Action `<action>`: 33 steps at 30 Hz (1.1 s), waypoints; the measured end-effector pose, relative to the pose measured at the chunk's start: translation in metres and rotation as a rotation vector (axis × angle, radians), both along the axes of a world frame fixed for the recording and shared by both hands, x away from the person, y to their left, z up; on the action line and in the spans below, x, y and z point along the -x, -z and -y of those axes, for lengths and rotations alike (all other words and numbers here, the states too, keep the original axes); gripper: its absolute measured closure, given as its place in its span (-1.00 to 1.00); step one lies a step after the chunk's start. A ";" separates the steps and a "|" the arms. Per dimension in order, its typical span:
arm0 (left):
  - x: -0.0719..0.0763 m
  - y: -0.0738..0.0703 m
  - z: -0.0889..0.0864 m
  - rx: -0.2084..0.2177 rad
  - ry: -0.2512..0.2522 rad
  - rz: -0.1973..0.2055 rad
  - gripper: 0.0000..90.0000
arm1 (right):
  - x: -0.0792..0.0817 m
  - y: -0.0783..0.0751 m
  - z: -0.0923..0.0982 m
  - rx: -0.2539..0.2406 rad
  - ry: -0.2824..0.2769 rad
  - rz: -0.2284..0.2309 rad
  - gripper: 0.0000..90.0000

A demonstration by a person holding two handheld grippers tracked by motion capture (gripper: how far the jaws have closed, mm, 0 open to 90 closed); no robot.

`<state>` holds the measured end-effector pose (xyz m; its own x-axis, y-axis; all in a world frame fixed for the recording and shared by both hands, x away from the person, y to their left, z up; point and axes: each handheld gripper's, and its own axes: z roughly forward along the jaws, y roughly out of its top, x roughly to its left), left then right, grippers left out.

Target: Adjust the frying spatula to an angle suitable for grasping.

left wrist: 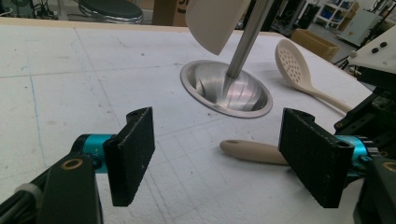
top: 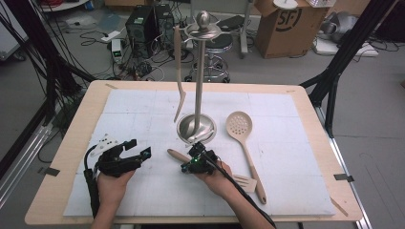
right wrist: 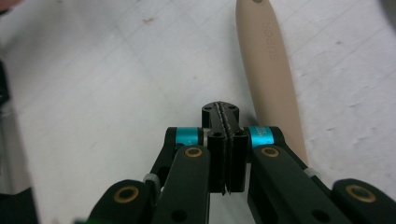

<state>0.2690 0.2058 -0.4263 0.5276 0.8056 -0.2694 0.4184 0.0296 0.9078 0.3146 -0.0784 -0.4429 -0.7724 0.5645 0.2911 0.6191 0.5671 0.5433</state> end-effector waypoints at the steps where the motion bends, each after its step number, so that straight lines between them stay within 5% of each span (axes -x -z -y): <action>1: 0.000 0.000 0.000 0.003 -0.001 -0.002 -0.39 | 0.000 0.000 -0.001 0.011 0.002 0.021 1.00; 11: 0.000 0.001 -0.001 0.004 -0.002 -0.002 -0.39 | -0.014 -0.001 0.003 0.116 0.133 0.161 1.00; 13: 0.000 0.001 -0.001 0.005 -0.002 -0.002 -0.39 | -0.020 -0.002 0.009 0.086 0.153 0.122 1.00; 16: -0.001 0.001 0.000 0.007 -0.005 -0.003 -0.39 | -0.021 -0.002 0.009 0.112 0.162 0.150 1.00; 18: -0.001 0.001 0.000 0.005 -0.002 -0.003 -0.39 | -0.021 -0.001 0.008 0.068 0.143 0.115 1.00; 21: 0.000 0.000 0.000 0.005 -0.003 -0.003 -0.39 | -0.022 0.000 0.006 0.065 0.135 0.116 1.00; 23: 0.000 0.000 0.000 0.005 -0.002 -0.004 -0.39 | -0.023 0.000 0.005 0.115 0.144 0.147 1.00; 25: 0.000 0.001 0.000 0.006 -0.003 -0.004 -0.39 | -0.027 -0.001 0.008 0.094 0.161 0.130 1.00; 29: 0.000 0.001 0.000 0.006 -0.002 -0.004 -0.39 | -0.029 -0.008 0.017 0.116 0.228 0.179 1.00; 33: -0.001 0.000 0.001 0.005 -0.002 -0.002 -0.39 | -0.038 -0.008 0.030 0.073 0.257 0.120 1.00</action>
<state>0.2695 0.2051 -0.4267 0.5257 0.8052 -0.2744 0.4205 0.0345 0.9067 0.3524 -0.1088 -0.4349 -0.6282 0.7618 0.1580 0.6810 0.4403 0.5851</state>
